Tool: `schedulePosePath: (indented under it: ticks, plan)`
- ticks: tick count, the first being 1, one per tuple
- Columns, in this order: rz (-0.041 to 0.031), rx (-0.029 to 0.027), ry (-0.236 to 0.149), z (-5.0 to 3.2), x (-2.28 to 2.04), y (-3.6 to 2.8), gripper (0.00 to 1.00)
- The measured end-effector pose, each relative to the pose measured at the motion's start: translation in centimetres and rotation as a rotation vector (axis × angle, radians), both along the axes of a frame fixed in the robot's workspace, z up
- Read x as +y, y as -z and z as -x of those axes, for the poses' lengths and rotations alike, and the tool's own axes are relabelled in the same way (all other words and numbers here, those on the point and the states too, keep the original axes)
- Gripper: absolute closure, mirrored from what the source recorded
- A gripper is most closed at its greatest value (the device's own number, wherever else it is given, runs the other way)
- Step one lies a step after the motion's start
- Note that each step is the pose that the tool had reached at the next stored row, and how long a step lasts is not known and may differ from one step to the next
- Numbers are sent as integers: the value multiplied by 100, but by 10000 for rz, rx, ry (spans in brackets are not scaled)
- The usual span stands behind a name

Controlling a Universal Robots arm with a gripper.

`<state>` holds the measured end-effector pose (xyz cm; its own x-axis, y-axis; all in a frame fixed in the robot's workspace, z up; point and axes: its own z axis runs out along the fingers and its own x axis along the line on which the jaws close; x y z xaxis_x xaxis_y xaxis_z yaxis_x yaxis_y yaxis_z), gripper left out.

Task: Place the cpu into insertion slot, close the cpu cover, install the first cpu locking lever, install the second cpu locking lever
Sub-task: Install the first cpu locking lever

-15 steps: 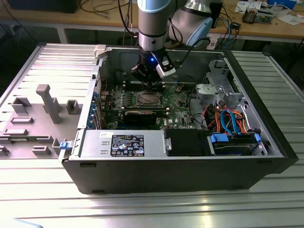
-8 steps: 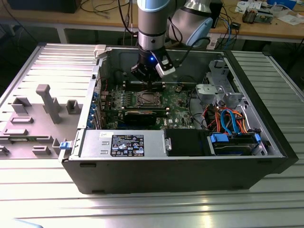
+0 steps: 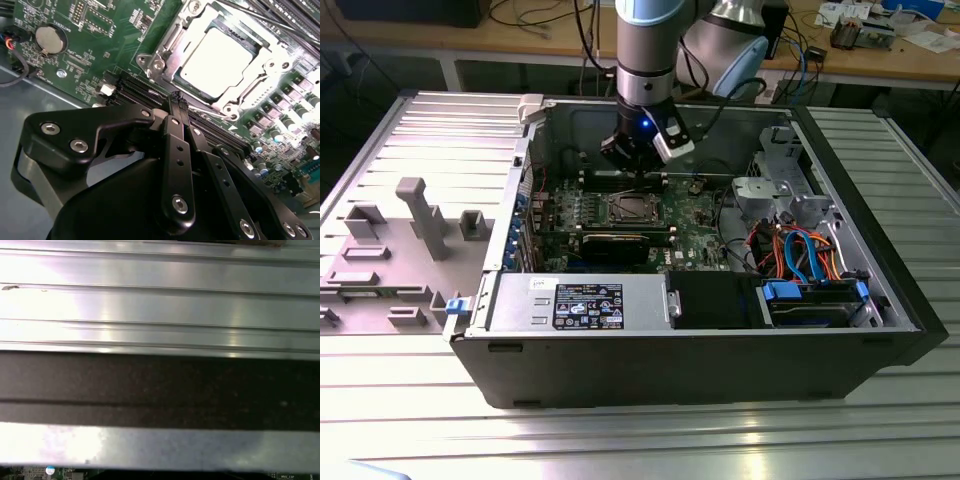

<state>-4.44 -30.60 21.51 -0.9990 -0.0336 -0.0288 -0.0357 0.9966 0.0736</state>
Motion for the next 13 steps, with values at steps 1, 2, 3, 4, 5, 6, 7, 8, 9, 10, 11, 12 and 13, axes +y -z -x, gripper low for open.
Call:
schedulePosePath:
  ticks: [1,2,3,4,5,6,7,8,9,10,11,12,13]
  plan:
    - [-1,-1,0,-7,0,1,89]
    - [0,0,1,-15,0,2,89]
    - [0,0,1,-20,1,5,89]
    - [1,0,1,-26,1,11,89]
    - [2,1,1,-35,0,23,89]
    - [1,0,2,-38,0,40,89]
    - [1,1,1,-40,0,55,89]
    - [2,0,1,-40,0,64,89]
    - [2,0,1,-40,0,72,89]
    - [2,0,1,-40,0,77,89]
    - [3,2,1,-40,0,82,89]
    - [4,3,1,-40,0,83,89]
    - [2,1,2,-41,0,83,89]
